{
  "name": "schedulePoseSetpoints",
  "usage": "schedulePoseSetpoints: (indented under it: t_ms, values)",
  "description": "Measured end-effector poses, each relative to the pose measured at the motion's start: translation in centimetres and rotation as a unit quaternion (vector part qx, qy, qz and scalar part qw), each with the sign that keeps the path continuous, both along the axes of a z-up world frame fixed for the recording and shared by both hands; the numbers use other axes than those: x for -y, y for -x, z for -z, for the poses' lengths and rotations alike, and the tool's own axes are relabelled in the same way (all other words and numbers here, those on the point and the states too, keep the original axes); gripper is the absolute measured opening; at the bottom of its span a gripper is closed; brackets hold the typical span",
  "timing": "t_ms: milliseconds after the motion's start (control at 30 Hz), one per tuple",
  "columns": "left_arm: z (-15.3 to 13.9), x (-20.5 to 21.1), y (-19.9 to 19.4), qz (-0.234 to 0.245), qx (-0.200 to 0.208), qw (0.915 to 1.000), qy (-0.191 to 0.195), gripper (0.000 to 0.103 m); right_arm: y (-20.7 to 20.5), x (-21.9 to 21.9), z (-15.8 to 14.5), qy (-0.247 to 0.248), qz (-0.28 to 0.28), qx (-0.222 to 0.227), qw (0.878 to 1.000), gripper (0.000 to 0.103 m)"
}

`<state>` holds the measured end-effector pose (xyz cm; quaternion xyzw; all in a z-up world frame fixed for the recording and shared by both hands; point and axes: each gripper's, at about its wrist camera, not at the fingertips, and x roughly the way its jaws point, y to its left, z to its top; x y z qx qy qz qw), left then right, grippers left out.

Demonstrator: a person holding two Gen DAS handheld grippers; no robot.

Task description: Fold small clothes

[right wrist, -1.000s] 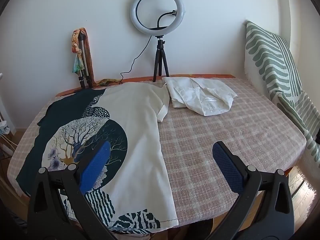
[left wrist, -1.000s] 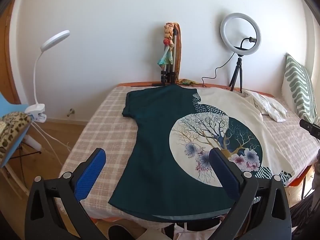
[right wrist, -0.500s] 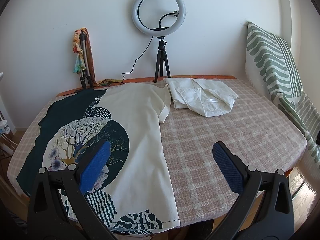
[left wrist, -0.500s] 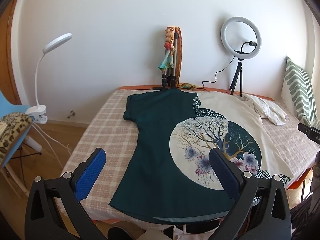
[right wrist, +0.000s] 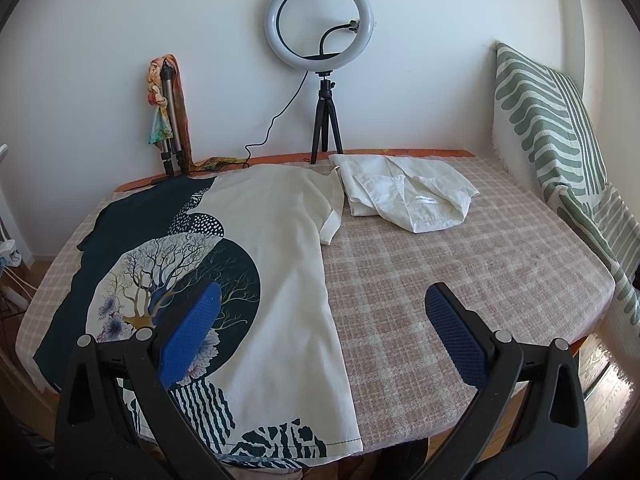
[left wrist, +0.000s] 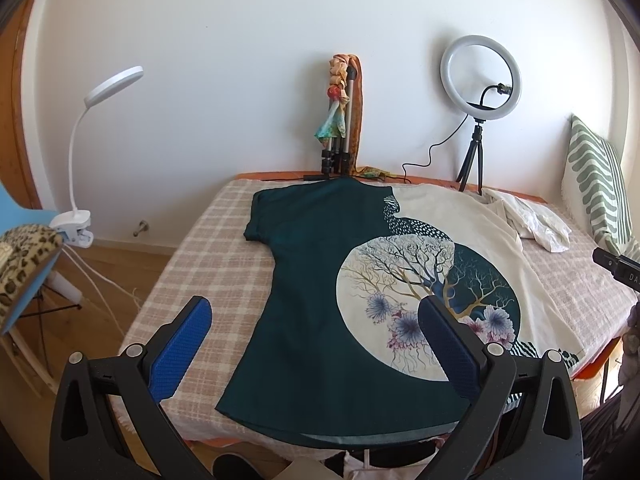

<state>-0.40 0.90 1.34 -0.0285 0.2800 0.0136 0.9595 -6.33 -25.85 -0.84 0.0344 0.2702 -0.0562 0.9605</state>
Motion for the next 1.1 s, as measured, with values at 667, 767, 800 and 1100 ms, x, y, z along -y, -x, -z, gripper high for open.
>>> schedulePoseSetpoints:
  t_ms: [667, 767, 800, 1100]
  values:
    - [0.10, 0.21, 0.14, 0.002, 0.000, 1.0000, 0.001, 0.102, 0.00, -0.09, 0.05, 0.001, 0.000, 0.000, 1.000, 0.103]
    - [0.12, 0.32, 0.13, 0.001, -0.002, 1.0000, 0.001, 0.102, -0.04, -0.16, 0.13, 0.002, -0.001, -0.001, 1.000, 0.103]
    - [0.12, 0.34, 0.14, 0.001, -0.002, 1.0000, 0.001, 0.102, -0.05, -0.18, 0.14, 0.002, -0.001, -0.001, 1.000, 0.103]
    - [0.23, 0.10, 0.07, 0.001, -0.005, 1.0000, 0.003, 0.102, -0.14, -0.30, 0.20, 0.001, 0.000, -0.001, 1.000, 0.103]
